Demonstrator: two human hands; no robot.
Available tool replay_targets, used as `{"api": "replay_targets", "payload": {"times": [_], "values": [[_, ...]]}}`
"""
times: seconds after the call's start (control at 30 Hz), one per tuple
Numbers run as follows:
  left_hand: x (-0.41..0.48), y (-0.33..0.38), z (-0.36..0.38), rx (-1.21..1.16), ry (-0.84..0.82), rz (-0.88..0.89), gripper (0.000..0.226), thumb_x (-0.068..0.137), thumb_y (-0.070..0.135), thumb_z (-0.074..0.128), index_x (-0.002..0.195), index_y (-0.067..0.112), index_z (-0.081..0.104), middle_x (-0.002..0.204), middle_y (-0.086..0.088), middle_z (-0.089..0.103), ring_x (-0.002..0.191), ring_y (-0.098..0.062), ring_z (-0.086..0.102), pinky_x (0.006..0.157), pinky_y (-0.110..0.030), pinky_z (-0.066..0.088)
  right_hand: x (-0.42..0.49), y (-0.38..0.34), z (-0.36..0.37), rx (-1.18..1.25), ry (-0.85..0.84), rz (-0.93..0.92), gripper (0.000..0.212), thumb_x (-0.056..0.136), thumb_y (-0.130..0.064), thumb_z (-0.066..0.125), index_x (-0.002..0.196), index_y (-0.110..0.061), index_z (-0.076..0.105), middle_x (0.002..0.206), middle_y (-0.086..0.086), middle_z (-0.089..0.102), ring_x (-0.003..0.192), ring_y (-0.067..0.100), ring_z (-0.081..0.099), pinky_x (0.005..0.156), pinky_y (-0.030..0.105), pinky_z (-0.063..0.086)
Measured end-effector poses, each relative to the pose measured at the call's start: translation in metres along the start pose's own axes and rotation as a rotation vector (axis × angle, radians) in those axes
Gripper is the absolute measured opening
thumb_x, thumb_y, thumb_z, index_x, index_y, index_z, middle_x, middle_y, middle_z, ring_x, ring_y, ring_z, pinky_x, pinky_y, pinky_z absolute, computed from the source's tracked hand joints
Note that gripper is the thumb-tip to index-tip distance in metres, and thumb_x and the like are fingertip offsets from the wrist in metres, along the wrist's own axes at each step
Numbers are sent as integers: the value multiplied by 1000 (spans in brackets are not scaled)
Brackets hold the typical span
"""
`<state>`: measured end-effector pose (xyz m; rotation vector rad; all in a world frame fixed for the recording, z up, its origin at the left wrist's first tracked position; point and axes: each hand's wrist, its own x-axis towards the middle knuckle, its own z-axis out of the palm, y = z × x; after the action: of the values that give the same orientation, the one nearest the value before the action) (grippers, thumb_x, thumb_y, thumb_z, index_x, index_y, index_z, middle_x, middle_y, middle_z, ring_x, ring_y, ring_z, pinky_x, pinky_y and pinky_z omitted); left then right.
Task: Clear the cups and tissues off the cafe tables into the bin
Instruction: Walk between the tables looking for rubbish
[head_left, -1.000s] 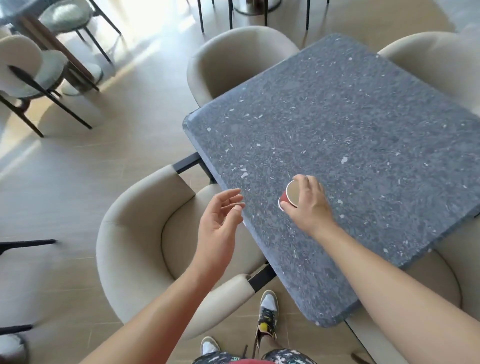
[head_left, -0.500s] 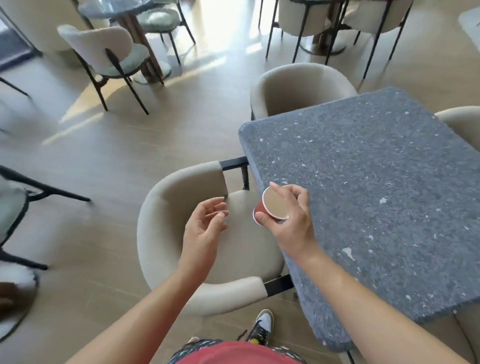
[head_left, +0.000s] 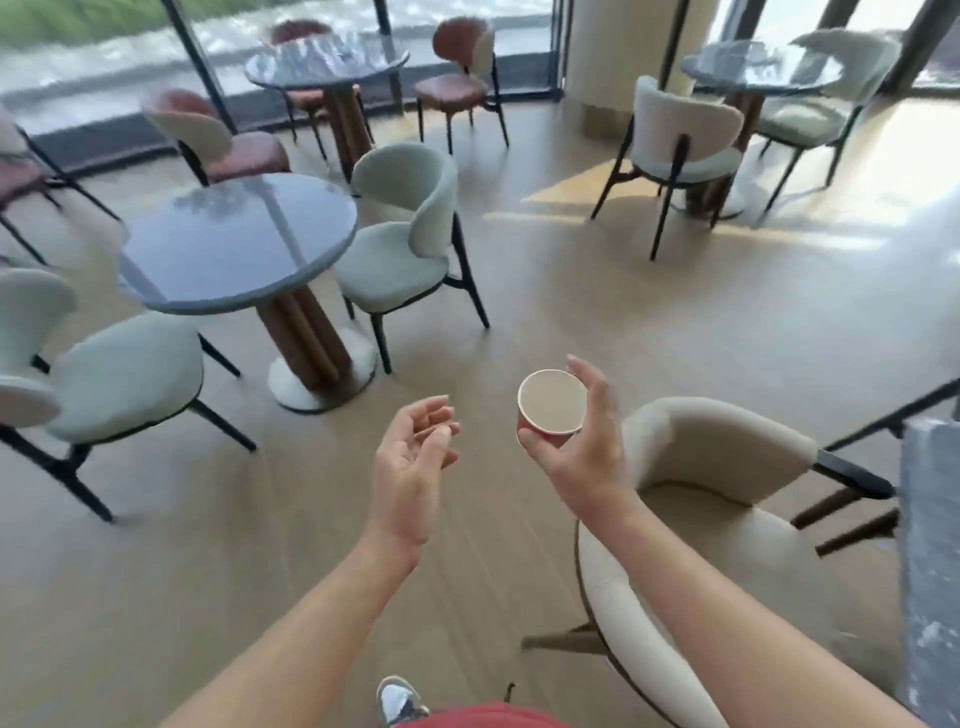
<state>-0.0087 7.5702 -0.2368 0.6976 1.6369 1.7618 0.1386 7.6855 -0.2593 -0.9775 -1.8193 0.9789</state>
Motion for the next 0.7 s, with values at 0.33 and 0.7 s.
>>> {"api": "replay_targets", "payload": {"times": [0.33,0.7], "values": [[46,31,-279,-71,498,60,26,89,20,58,113,25,68,110,0,70,100,-10,67,87,-39,56,23,-130,291,209,-457,-27,95,69,-38,81,151,-42,32,141,-19,46,128,18,56,111,48,48],[81,36,-475,-80,954,48,28,101,3,54,113,24,68,109,3,70,101,-10,68,94,-46,55,26,-211,537,336,-954,-84,94,74,-22,82,153,-39,32,147,-4,48,132,16,55,109,51,49]]}}
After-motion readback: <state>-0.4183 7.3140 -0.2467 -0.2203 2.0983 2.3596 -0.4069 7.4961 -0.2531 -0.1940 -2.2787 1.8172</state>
